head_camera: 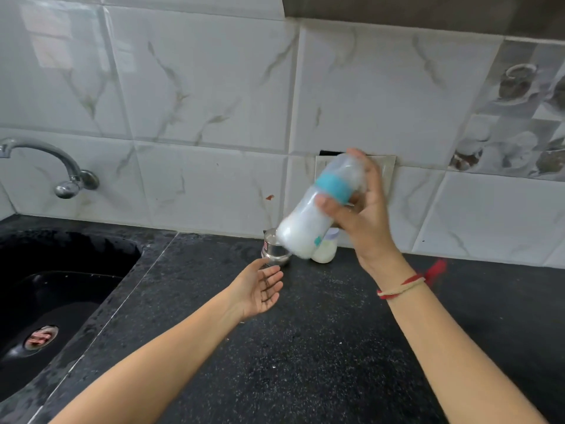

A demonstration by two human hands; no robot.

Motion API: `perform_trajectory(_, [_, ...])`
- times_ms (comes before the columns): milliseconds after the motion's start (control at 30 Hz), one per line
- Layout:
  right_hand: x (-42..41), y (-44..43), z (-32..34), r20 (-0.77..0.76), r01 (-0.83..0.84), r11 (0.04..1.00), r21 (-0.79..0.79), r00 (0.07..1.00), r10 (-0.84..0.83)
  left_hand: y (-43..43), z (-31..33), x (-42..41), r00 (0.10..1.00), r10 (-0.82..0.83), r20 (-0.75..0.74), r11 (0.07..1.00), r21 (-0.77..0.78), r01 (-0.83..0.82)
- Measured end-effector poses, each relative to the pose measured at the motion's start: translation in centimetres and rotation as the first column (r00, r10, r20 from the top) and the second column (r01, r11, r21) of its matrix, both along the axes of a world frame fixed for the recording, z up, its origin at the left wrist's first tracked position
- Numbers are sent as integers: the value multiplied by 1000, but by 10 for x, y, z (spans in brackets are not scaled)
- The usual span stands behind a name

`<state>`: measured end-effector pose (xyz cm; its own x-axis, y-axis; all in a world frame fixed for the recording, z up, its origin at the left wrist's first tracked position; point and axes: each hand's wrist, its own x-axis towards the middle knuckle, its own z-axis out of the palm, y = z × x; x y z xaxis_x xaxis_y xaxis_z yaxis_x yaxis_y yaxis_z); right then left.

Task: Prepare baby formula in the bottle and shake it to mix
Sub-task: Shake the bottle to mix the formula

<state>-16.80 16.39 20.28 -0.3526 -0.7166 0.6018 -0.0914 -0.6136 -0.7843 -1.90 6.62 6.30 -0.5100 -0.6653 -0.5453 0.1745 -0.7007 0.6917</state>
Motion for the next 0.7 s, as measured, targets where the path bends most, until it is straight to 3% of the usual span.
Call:
perform_trajectory(67, [-4,0,4,272,34,992,-120,962,0,-5,-2,2,999,39,-2,999,-2,-39])
perform_trajectory(100, [-4,0,7,296,36,989,-146,955,9,-6,-4,2,999,54,-1,999,4,-54])
perform_trajectory(200, [3,3,8,-35,-81,993,-90,996,78,-8,-9,5,998,54,26,998,11,-54])
perform_trajectory(233, [1,2,8,3,-66,992,-111,998,67,-9,-10,6,998,60,24,998,7,-60])
perform_trajectory(333, [-3,-2,9,361,55,984,-170,932,10,-12,-11,9,996,87,22,996,11,-87])
perform_trajectory(433, [6,-2,-6,154,-74,997,-16,985,76,-12,-13,11,995,87,40,996,10,-88])
perform_trajectory(467, [6,-4,-10,159,-69,997,-27,985,73,-13,-13,12,995,96,40,995,-2,-96])
perform_trajectory(567, [1,-7,-8,429,30,992,-126,903,27,-18,-13,14,991,129,43,992,-4,-129])
perform_trajectory(700, [4,-6,-4,116,-82,997,-6,990,82,-19,-16,13,993,107,45,994,-12,-107])
